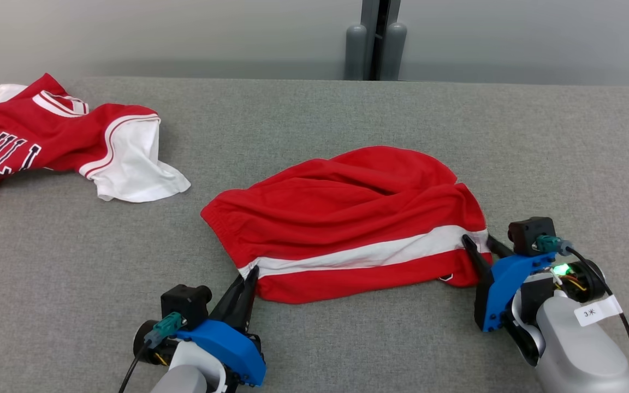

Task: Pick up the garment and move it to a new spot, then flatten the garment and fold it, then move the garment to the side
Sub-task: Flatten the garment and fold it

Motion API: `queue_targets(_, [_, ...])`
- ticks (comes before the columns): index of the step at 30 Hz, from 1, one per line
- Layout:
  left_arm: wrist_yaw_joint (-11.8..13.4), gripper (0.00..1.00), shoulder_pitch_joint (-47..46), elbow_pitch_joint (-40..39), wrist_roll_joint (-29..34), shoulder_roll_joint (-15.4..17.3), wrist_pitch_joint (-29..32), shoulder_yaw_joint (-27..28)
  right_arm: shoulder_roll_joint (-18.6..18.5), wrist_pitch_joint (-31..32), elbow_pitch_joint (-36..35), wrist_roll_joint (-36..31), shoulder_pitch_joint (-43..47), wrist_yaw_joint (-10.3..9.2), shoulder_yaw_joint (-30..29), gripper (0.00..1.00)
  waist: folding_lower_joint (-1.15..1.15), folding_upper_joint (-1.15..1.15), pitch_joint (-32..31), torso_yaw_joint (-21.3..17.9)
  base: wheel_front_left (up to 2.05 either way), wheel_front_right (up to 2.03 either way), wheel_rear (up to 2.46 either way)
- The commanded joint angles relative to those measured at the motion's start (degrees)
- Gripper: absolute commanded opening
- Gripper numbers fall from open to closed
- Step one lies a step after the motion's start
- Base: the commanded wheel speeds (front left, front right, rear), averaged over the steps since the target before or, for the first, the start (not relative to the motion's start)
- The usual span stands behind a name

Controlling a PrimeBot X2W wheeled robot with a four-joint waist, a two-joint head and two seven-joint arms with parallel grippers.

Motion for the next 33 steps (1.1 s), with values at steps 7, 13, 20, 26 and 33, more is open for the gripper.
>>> queue_targets(7, [-0.25,0.00,-2.34,-2.76,-1.99,1.24,-1.02,-0.07,-2.30,-1.23,-2.35,9.56,-1.79,0.01,6.93,0.00,-0.01,0.00,-0.10,-0.79,0.00,0.00,0.00])
queue_targets(13, [-0.26,0.00,-3.04,-13.43,-6.17,5.59,1.29,-0.80,-5.88,-1.03,-12.73,20.62,1.29,0.01,10.65,0.00,-0.01,0.00,-2.79,-2.02,0.00,0.00,0.00])
queue_targets(20, [-0.02,0.00,-4.25,-34.02,-10.75,14.43,10.62,1.23,-11.45,1.46,-30.65,30.10,5.98,0.01,9.05,0.00,-0.01,0.00,-6.85,-3.53,0.00,0.00,0.00])
queue_targets(26, [2.14,0.00,-7.17,-50.50,-14.38,19.85,20.12,4.55,-13.54,4.62,-46.97,33.08,9.83,0.01,3.05,0.00,-0.01,0.00,-9.15,-5.29,0.00,0.00,0.00])
queue_targets(33, [4.00,0.00,-14.27,-58.12,-16.38,23.34,28.05,7.18,-10.73,11.13,-62.00,35.40,10.92,0.01,-6.35,0.00,-0.01,0.00,-7.05,-7.92,0.00,0.00,0.00])
